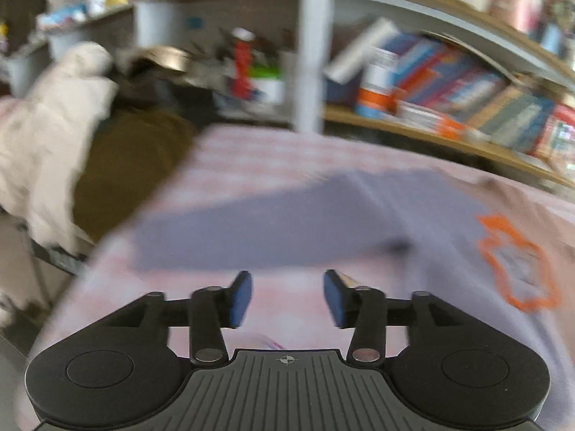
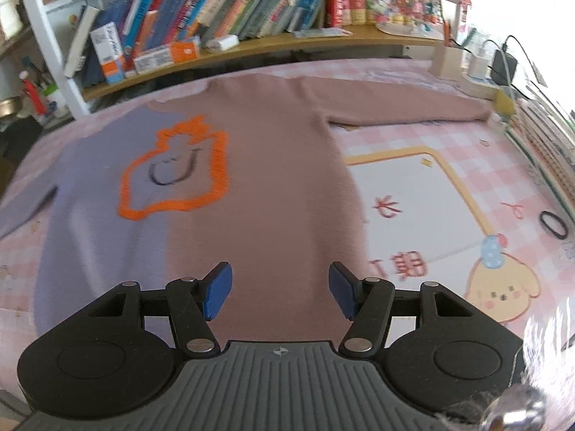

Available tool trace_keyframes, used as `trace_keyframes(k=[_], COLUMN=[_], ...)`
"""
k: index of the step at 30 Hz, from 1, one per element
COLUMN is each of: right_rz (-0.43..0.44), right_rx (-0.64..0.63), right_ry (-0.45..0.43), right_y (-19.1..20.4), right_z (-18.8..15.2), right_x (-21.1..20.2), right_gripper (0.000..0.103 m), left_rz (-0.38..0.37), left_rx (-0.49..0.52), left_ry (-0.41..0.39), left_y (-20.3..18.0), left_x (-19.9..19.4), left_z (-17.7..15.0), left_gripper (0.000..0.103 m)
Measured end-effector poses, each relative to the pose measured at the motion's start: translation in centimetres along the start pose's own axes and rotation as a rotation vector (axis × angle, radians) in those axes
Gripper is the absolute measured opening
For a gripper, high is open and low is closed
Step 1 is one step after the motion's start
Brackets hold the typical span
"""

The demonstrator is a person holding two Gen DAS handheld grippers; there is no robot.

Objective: Fold clothes

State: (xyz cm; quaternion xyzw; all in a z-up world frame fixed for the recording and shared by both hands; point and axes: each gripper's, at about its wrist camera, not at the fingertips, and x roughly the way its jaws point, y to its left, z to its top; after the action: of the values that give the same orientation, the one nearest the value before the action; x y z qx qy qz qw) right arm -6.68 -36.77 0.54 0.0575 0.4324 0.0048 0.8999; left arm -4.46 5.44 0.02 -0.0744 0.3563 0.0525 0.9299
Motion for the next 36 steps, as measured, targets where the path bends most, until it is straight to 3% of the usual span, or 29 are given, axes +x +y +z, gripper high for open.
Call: trace_keyframes(k=[4,7,14,16,20,21,23,30,33,36], right_rz=[0.001,0.007,0.038,0.053,0.088,0.095,0.110,0.096,0.091,0.092], right_rx=[-0.002,0.005,0.026,0.037,0.024,0.017,0.005,-0.006,-0.005,-0.006], right_ry=[0.012,0.026,0.069,0.085,0.094,0.092,0.089,0.049,0.043,0.044], right_y=[-1.9,-3.2,-5.5,-5.8,-5.6,-5.4,-5.1,-4.9,-4.8,-4.6], right_z=[-0.4,-0.6,-1.6,-2.0,-2.7,-2.7,-2.6,-1.6,-1.1,-0.9], right_x=[0.5,0.7,1.1,1.3,1.4,1.4,1.6,2.9,3.5,3.6], right_gripper=[0.056,0.055,0.044,0.036,0.018,0.011,0.010,0.010,0.010,0.010], left_rz=[-0.111,-0.131,-0.067,-0.044,-0.057,-0.056,-0.029,0.052,0.045,-0.026], left_rx=[-0.006,-0.013,-0.014,-0.010,0.015,0.023,0.042,0.017,0.008,-0.001], left_ry=[0.076,0.131,0.186,0.198,0.196,0.190,0.170,0.150,0.152,0.155], left_y=[-3.6,-5.6,-7.1,-7.1,-7.5,-7.7,-7.9,-6.3,-5.9,-6.3], left_x=[-0.5,-0.6,-0.3,0.1,0.3,0.3,0.4,1.6,1.8,1.3], left_z=[-2.7,-4.1,-5.3,-5.3,-5.1,-5.1,-4.9,-3.5,-3.1,-2.8], left_gripper=[0.051,0.051,0.050,0.048,0.009,0.003,0.000,0.000,0.000,0.004])
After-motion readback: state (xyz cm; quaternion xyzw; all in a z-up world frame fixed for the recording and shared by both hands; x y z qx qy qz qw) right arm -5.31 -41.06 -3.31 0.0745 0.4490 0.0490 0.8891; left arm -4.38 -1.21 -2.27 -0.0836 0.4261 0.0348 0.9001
